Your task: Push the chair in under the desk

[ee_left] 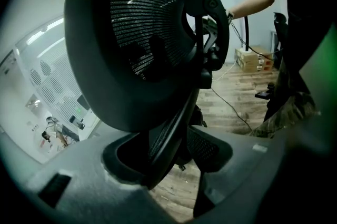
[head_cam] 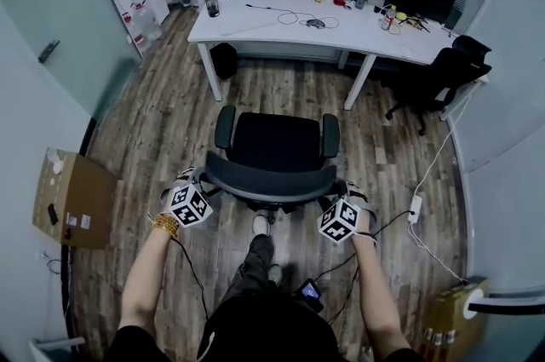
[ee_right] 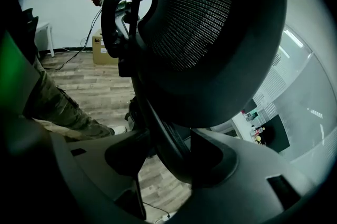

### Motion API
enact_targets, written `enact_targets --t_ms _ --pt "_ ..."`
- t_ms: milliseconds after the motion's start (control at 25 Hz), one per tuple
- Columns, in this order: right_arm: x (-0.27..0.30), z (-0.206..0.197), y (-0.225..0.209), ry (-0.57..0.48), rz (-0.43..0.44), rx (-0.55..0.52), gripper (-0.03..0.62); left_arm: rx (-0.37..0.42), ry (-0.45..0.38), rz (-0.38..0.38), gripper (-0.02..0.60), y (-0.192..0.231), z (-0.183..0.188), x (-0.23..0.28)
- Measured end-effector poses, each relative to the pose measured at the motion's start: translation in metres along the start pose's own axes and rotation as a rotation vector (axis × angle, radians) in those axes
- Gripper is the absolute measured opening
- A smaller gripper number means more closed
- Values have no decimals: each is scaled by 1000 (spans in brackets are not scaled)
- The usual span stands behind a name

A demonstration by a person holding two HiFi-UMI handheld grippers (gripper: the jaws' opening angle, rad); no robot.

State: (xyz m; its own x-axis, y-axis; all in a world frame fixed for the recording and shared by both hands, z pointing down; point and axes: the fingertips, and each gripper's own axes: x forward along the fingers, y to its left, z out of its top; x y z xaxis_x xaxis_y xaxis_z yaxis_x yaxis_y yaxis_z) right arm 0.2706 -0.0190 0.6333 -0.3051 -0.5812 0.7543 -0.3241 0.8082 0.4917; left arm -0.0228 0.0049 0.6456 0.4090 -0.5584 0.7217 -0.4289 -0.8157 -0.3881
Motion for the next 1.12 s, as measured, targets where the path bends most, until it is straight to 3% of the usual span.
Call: enact_targets --t_ms 1120 --pt "57 -7 -94 31 20 -2 239 54 -17 22 224 77 33 65"
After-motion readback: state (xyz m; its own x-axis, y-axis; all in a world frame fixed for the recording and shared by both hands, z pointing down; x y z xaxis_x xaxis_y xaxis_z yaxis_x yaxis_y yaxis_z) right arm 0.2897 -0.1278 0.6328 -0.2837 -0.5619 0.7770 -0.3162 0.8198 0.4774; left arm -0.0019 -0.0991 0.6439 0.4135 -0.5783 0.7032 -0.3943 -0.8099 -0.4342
